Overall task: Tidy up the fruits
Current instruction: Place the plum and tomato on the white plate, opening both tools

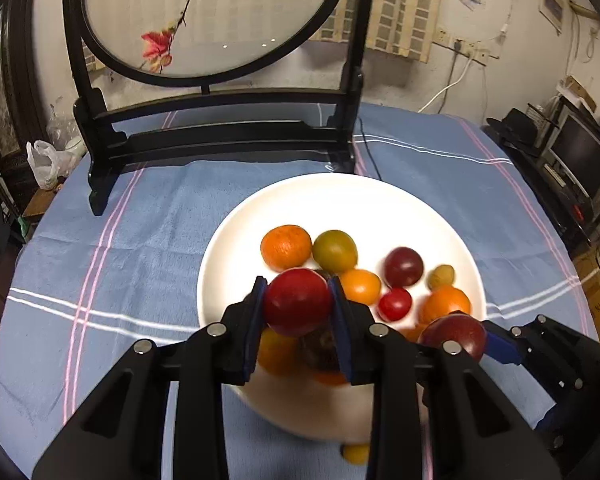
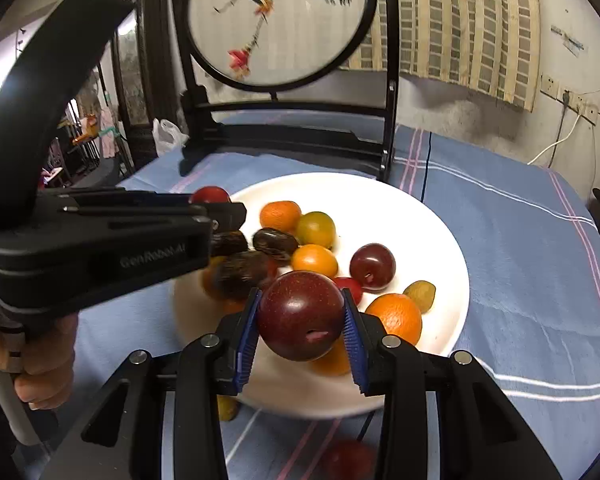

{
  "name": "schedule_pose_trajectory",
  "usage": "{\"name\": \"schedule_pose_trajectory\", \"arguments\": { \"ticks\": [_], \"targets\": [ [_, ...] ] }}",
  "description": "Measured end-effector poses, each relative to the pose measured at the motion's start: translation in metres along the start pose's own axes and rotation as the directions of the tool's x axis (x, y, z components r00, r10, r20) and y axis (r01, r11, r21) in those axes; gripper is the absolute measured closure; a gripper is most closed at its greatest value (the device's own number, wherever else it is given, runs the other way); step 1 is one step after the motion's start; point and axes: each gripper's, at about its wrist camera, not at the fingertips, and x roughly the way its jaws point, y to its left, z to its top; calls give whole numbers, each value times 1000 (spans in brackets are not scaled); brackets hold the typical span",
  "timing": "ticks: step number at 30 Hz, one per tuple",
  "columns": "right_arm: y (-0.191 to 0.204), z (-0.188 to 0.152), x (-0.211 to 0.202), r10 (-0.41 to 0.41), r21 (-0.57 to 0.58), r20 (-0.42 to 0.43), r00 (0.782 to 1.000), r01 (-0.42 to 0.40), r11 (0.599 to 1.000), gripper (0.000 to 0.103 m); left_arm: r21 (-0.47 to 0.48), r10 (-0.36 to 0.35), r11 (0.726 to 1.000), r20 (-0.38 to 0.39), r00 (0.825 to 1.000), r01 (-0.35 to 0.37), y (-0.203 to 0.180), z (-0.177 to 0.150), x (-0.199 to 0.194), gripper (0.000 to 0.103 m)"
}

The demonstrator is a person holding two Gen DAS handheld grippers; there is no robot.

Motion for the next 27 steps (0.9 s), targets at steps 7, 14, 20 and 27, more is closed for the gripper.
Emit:
{"name": "schedule_pose_trajectory", "arguments": {
  "ticks": [7, 14, 20, 27],
  "targets": [
    [-5, 3, 26, -22, -10, -25, 999, 22, 1000, 43, -28, 14, 999, -18, 1000, -15, 2, 2, 25, 43],
    [-10, -9, 3, -37, 7, 5, 999, 37, 999, 41, -38, 21, 999, 37, 999, -19, 4, -10, -1, 24],
    [-18, -31, -35, -36, 37, 17, 999, 35, 999, 39, -62, 24, 998, 64, 998, -20, 7, -26, -32, 18],
    [-20, -73, -61, -26, 79, -16, 1000, 27, 997, 38, -44, 37, 998, 67, 997, -34, 0, -71, -60, 15]
  ]
}}
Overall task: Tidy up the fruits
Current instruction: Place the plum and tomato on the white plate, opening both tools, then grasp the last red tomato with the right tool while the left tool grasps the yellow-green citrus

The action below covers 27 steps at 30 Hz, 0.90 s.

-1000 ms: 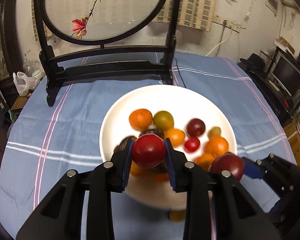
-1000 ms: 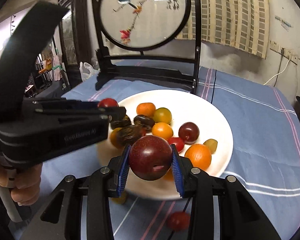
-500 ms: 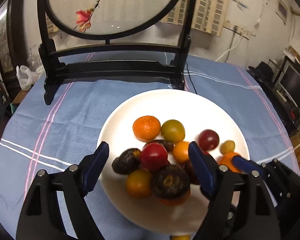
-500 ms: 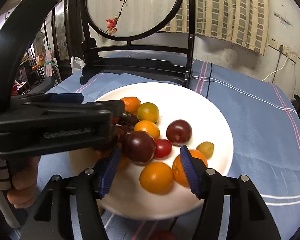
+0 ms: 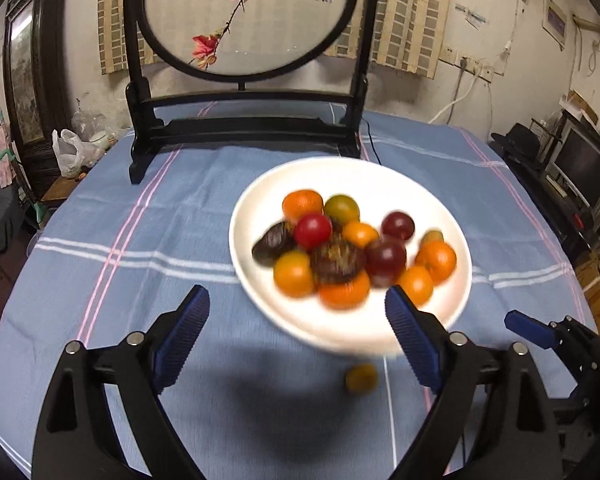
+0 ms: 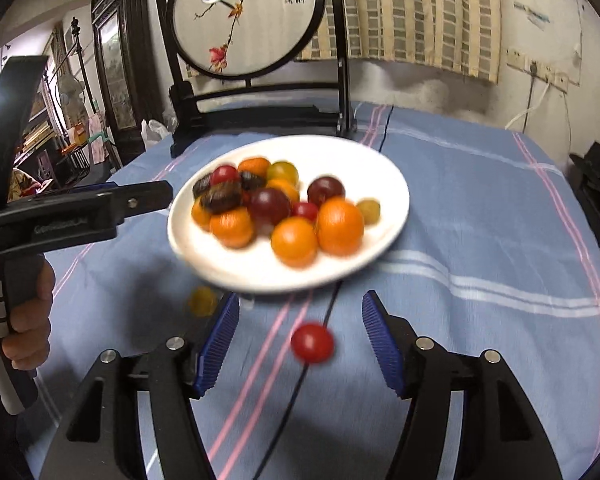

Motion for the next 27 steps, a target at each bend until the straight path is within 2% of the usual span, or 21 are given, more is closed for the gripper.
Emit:
{"name": "schedule_pose_trajectory", "arguments": {
  "ticks": [5, 8, 13, 17, 21, 22, 24, 27],
  "targets": [
    [2, -26, 0, 15, 14, -51, 999, -14, 1000, 38, -8, 18, 1000, -49, 999, -19, 6, -34, 7, 15],
    [5, -34, 8, -8, 0, -84, 996, 8, 1000, 38, -19, 13, 1000, -60, 998, -14, 12, -46, 14, 15],
    [2, -33, 24, -28, 26, -106, 994, 31, 999, 38, -4, -10, 1000, -63, 998, 10, 20, -54, 21, 15],
    [-4, -22, 44, -77, 38, -126, 989, 83, 996, 38, -28, -40, 999, -79, 996, 38, 24, -53, 23, 15],
    [1, -17, 52, -122, 2, -130, 984, 123, 992, 54, -14, -40, 999, -90, 995, 39, 21, -54, 26, 15],
    [2, -16, 52, -117, -3, -126, 985, 118, 993, 64, -10, -42, 999, -88, 995, 41, 19, -54, 25, 15],
    [3, -16, 51, -103, -5, -122, 987, 104, 995, 74, -1, -55, 998, -90, 994, 55, 16, -55, 25, 15],
    [1, -17, 46, -84, 13, -131, 988, 87, 996, 74, 10, -60, 998, -97, 993, 62, 13, -57, 26, 14]
  ]
}}
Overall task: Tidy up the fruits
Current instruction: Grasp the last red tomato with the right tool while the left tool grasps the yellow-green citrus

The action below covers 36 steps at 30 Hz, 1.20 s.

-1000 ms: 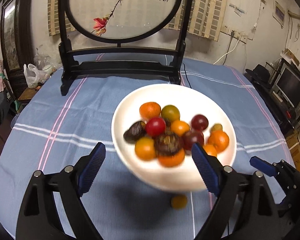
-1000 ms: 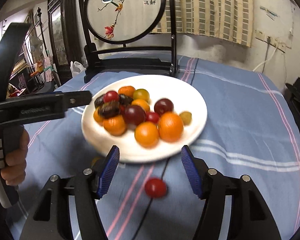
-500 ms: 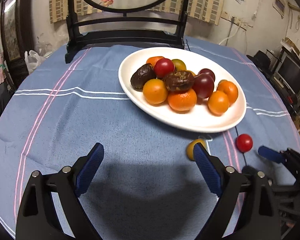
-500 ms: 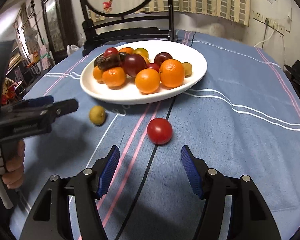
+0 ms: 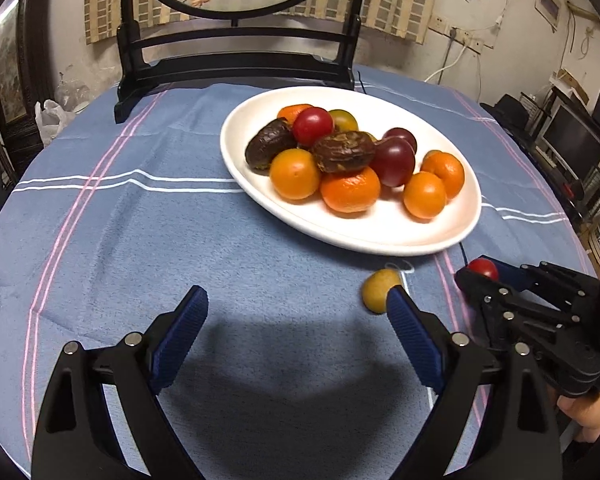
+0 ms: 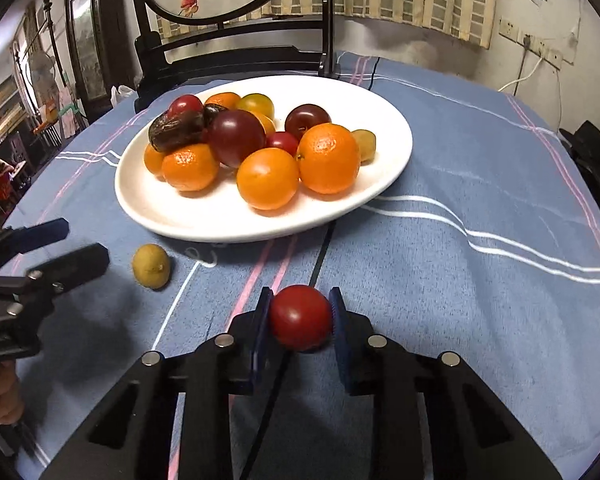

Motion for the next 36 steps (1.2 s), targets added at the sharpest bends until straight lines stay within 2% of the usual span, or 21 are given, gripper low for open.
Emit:
{"name": "schedule_pose_trajectory", "arguments": {
  "ticks": [4, 7, 10, 18, 22, 24, 25, 26, 28, 32, 36],
  "targets": [
    [-3, -3, -12, 9, 4, 7, 1000, -9, 1000, 74, 6, 0, 1000, -3, 1000, 1, -4, -2, 1, 14],
    [-11, -8, -23, 26, 43, 24, 999, -27, 999, 74, 49, 11, 999, 13, 1000, -12, -13, -5, -1, 14],
    [-19, -13, -28, 45, 75, 49, 998, -49, 996, 74, 74, -5, 997, 3, 1000, 5, -22, -8, 2, 15],
    [-25, -16, -34, 102, 77, 76, 992, -108, 991, 74, 105, 1, 994, -45, 999, 4, -39, -9, 14, 36],
    [-24, -15, -42, 117, 58, 98, 988, -123, 991, 74, 132, 40, 991, -61, 997, -31, -49, -7, 28, 48],
    [-23, -15, -42, 112, 50, 101, 989, -118, 992, 74, 135, 33, 990, -53, 998, -26, -53, -4, 29, 60],
    [-24, -15, -42, 108, 47, 100, 989, -114, 992, 74, 139, 23, 990, -53, 998, -15, -55, -2, 30, 71],
    [-24, -15, -41, 105, 47, 97, 990, -110, 993, 74, 145, 13, 989, -51, 999, -6, -57, -1, 30, 78],
    [-26, -15, -40, 99, 50, 90, 991, -104, 993, 74, 150, 17, 989, -54, 998, -9, -58, -1, 30, 78],
    [-26, -16, -42, 93, 50, 103, 990, -99, 994, 74, 122, -45, 991, -82, 996, 55, -54, -3, 21, 78],
    [-23, -14, -52, 128, 60, 133, 983, -137, 989, 74, 137, -78, 987, -35, 996, 82, -50, 2, -9, 78]
  ]
}}
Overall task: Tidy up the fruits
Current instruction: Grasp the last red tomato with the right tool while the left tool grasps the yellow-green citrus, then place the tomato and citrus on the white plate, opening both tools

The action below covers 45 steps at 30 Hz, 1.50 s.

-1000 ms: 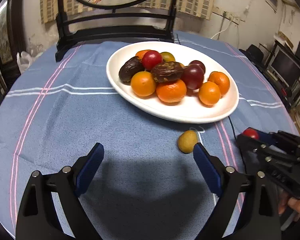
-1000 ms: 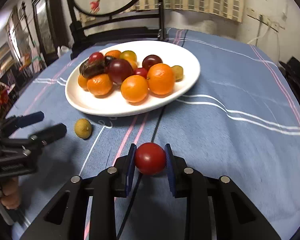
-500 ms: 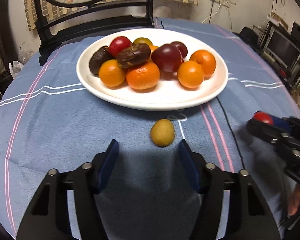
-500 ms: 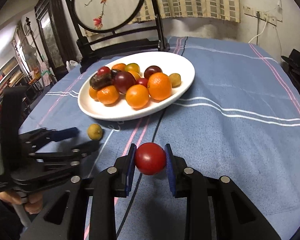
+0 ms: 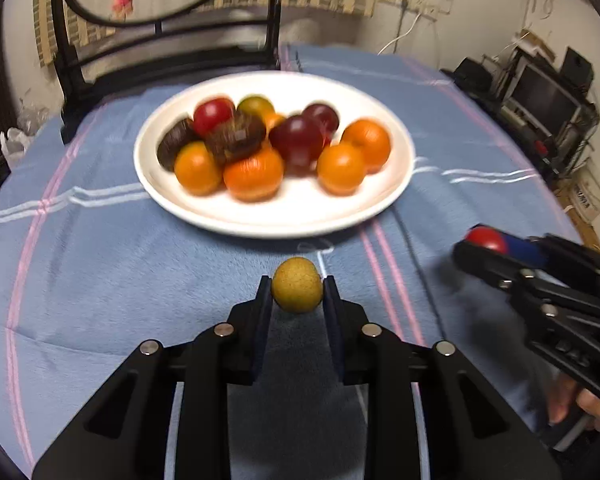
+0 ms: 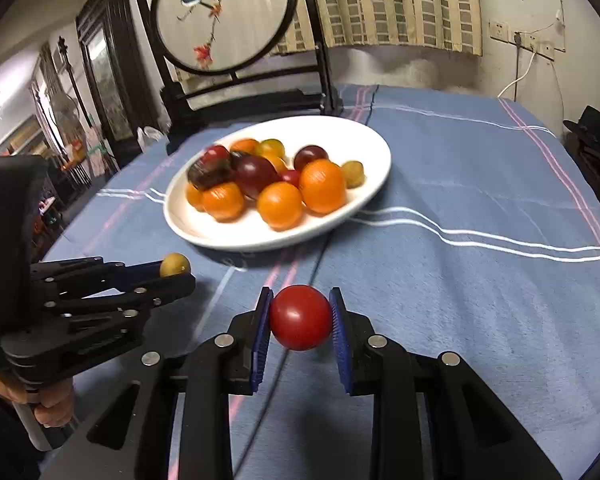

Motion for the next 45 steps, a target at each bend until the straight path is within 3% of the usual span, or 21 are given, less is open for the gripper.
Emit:
{"name": "schedule_pose_trajectory", "arguments": {
  "ticks": [4, 9, 18, 25, 27, 28, 29, 30, 38, 45],
  "targets": [
    [16, 16, -14, 51, -17, 51, 997, -50, 999, 74, 28, 14, 999, 69, 998, -16, 2, 18, -25, 78],
    [32, 50, -7, 42, -86, 76, 996, -35, 996, 74, 42, 80, 995, 134, 988, -86, 7, 58, -34, 78],
    [23, 97, 49, -5, -67, 65, 998, 9, 998, 74, -20, 153, 988, 103, 983, -151, 28, 120, 16, 78],
    [15, 111, 85, -32, -58, 30, 999, 34, 998, 73, -55, 171, 984, 49, 984, -169, 37, 130, 54, 78],
    [13, 112, 90, -41, -52, 30, 999, 43, 998, 66, -85, 197, 978, 47, 979, -192, 41, 129, 57, 62],
    [10, 112, 89, -54, -42, 41, 998, 56, 998, 65, -112, 212, 972, 46, 976, -206, 45, 129, 57, 36],
    [4, 111, 86, -56, -17, 57, 997, 57, 998, 58, -139, 221, 967, 51, 974, -213, 49, 128, 56, 23],
    [0, 110, 83, -47, -4, 58, 997, 47, 999, 51, -160, 207, 968, 68, 976, -194, 53, 126, 53, 22],
    [-8, 92, 52, -39, -4, 70, 997, 40, 999, 49, -138, 216, 969, 88, 973, -203, 45, 117, 31, 22],
    [2, 60, 15, -40, -13, 77, 996, 41, 999, 34, -154, 194, 972, 110, 975, -176, 36, 94, -1, 18]
  ]
}}
